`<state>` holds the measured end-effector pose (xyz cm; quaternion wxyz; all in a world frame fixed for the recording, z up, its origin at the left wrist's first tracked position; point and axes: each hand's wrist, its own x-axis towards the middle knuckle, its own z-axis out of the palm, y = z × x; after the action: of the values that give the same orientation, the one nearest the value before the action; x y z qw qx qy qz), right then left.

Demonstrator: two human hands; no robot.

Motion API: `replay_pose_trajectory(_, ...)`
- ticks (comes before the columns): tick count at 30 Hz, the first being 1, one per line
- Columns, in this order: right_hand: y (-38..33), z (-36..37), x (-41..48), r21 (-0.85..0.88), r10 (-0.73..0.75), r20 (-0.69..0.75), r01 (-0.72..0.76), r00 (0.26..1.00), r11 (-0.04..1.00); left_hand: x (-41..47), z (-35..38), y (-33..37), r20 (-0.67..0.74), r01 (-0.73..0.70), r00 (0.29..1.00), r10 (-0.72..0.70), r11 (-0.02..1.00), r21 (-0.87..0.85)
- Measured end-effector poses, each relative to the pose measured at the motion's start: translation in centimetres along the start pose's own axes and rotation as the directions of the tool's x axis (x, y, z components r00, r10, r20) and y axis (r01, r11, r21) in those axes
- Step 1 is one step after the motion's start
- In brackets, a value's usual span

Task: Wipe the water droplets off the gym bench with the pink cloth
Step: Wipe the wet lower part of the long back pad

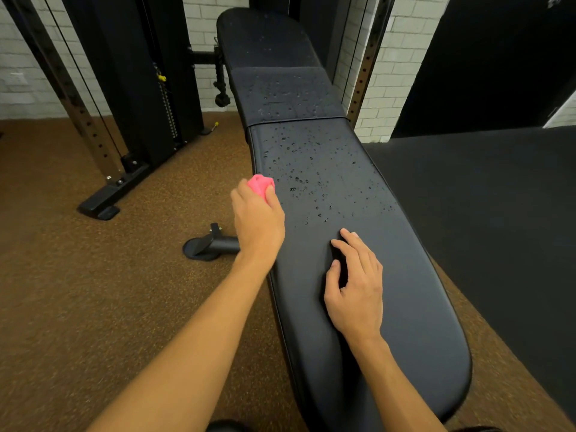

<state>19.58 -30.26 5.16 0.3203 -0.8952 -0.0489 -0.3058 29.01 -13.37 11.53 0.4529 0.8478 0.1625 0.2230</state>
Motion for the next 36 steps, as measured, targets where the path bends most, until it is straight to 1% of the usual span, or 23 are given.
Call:
replay_pose_trajectory(3, 0.1, 0.0, 0.0, 0.003, 0.003, 0.000, -0.003, 1.000, 1.000, 0.3, 0.4, 0.6, -0.026, -0.030, 0.999, 0.032, 0.996, 0.086)
replay_pose_trajectory(6, 0.2, 0.0, 0.0, 0.010, 0.001, -0.007, -0.001, 1.000, 1.000, -3.2, 0.0, -0.6, -0.018, -0.131, 0.991, 0.135, 0.981, 0.146)
replay_pose_trajectory(10, 0.2, 0.1, 0.0, 0.015, 0.002, -0.003, -0.002, 1.000, 1.000, -8.1, -1.3, -2.4, 0.109, -0.237, 0.969, 0.222, 0.959, 0.155)
replay_pose_trajectory(13, 0.2, 0.0, -0.1, 0.021, 0.010, 0.010, -0.010, 1.000, 1.000, -10.1, -2.7, -3.6, 0.184, -0.335, 0.932, 0.311, 0.935, 0.118)
replay_pose_trajectory(15, 0.2, 0.0, -0.3, 0.027, 0.016, 0.016, -0.016, 1.000, 1.000, -10.4, -3.4, -4.3, 0.204, -0.403, 0.904, 0.375, 0.908, 0.116)
replay_pose_trajectory(18, 0.2, 0.0, -0.3, 0.029, 0.020, 0.014, -0.020, 1.000, 0.999, -9.1, -3.5, -4.5, 0.198, -0.476, 0.875, 0.443, 0.863, 0.172)
replay_pose_trajectory(21, 0.2, -0.1, -0.3, 0.032, 0.026, 0.009, -0.026, 1.000, 0.999, -5.9, -2.6, -3.2, 0.163, -0.478, 0.877, 0.452, 0.857, 0.194)
replay_pose_trajectory(24, 0.2, -0.2, -0.1, 0.039, 0.030, 0.010, -0.031, 0.999, 0.999, -2.7, -1.6, -1.5, 0.114, -0.410, 0.912, 0.394, 0.886, 0.219)
replay_pose_trajectory(26, 0.2, -0.2, -0.1, 0.042, 0.034, 0.007, -0.034, 0.999, 0.999, -2.2, -1.1, -1.0, 0.085, -0.388, 0.922, 0.379, 0.895, 0.222)
replay_pose_trajectory(28, 0.3, -0.2, -0.2, 0.048, 0.027, -0.001, -0.026, 1.000, 0.998, -3.7, -1.2, -1.3, 0.070, -0.411, 0.911, 0.406, 0.890, 0.199)
replay_pose_trajectory(31, 0.4, 0.0, -0.3, 0.060, 0.016, -0.016, -0.015, 1.000, 0.998, -7.0, -1.8, -2.7, 0.105, -0.501, 0.865, 0.490, 0.846, 0.180)
replay_pose_trajectory(33, 0.5, 0.1, -0.3, 0.067, 0.012, -0.025, -0.010, 1.000, 0.998, -6.9, -1.9, -3.2, 0.117, -0.531, 0.847, 0.518, 0.826, 0.187)
replay_pose_trajectory(36, 0.5, 0.1, -0.2, 0.081, 0.013, -0.026, -0.011, 1.000, 0.997, -3.9, -1.2, -1.9, 0.111, -0.496, 0.868, 0.484, 0.846, 0.197)
